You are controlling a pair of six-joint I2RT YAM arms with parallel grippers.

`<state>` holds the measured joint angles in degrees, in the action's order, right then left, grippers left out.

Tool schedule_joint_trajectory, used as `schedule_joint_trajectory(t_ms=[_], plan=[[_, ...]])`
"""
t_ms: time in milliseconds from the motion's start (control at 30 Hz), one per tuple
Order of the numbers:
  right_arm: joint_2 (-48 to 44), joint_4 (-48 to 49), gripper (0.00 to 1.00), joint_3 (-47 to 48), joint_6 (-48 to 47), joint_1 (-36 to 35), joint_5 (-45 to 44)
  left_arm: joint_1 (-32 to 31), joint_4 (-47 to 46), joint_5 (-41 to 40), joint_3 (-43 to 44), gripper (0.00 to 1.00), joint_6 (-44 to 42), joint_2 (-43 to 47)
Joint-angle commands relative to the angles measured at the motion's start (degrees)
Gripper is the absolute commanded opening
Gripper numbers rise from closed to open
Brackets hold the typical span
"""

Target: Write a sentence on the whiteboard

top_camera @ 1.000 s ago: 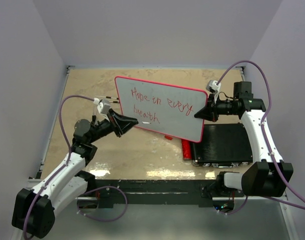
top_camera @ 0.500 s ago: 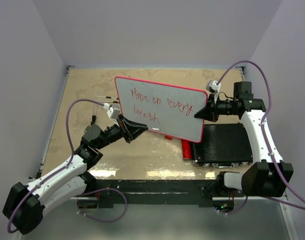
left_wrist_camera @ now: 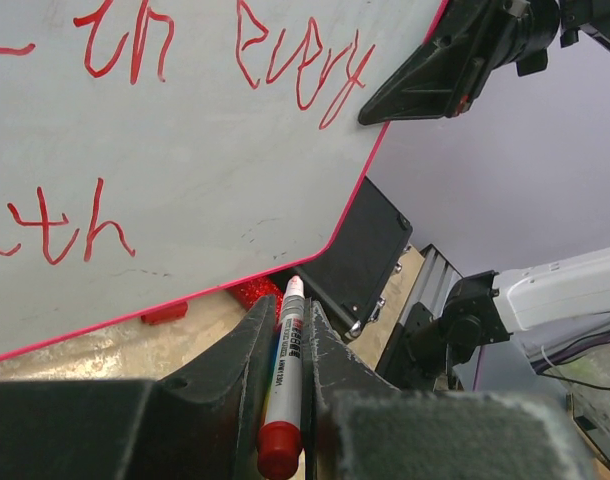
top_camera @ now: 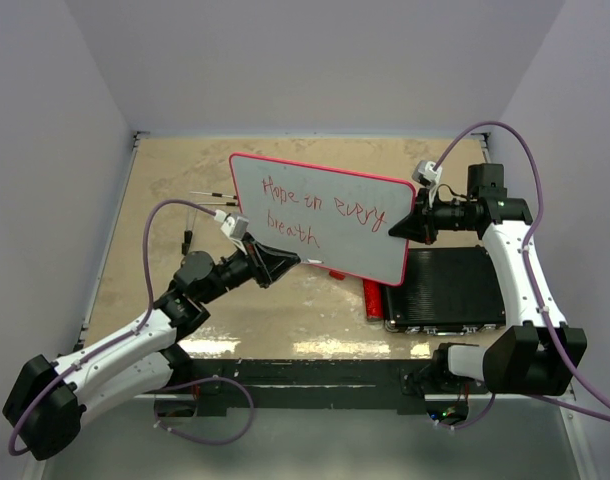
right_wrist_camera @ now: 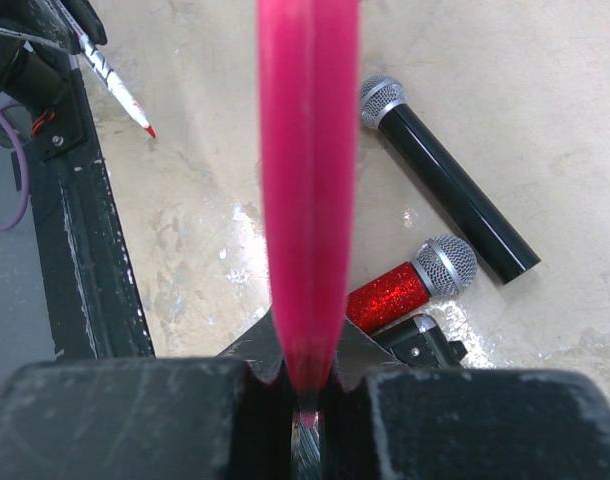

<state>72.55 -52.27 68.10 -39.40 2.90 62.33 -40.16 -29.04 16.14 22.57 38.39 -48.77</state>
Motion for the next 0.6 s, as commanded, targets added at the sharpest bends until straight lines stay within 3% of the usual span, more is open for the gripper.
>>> schedule_joint_trajectory(t_ms=[0, 567], plan=[[-2.42, 1.12, 0.0, 0.55, 0.37, -0.52, 2.36, -0.44, -0.93, -1.29, -0.15, 0.0, 1.42, 0.08], [-2.24, 1.03, 0.0, 0.46, 0.37, -0.52, 2.36, -0.44, 0.12, -4.19, -1.91, 0.0, 1.6, 1.31]])
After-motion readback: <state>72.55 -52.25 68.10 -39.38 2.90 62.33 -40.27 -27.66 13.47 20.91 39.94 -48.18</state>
